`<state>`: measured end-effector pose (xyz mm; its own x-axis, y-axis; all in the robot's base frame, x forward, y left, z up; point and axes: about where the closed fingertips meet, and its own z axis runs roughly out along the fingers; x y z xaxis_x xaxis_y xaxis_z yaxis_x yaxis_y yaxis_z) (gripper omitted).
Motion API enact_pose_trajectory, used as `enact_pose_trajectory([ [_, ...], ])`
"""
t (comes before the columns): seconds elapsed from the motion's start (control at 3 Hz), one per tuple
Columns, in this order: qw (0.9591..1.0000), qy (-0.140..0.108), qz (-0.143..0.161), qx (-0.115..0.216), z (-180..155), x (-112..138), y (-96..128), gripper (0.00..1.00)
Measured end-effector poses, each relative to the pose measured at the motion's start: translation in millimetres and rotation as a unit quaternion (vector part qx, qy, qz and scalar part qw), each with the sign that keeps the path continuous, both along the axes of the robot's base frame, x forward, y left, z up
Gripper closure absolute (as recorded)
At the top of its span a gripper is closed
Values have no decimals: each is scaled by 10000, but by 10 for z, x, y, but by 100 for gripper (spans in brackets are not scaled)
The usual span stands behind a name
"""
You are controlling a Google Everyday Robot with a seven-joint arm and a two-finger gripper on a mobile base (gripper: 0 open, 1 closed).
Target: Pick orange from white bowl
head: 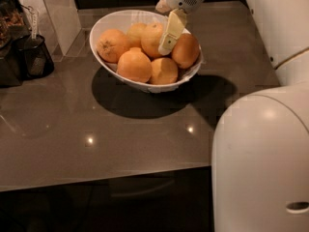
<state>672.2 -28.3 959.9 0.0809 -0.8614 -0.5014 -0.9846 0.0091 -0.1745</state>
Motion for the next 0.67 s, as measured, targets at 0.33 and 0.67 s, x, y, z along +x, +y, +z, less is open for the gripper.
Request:
enact_pose_trajectory([
  [0.33,9999,104,-28,41,-90,58,35,0],
  [0.67,9998,182,-82,93,-154,96,38,2],
])
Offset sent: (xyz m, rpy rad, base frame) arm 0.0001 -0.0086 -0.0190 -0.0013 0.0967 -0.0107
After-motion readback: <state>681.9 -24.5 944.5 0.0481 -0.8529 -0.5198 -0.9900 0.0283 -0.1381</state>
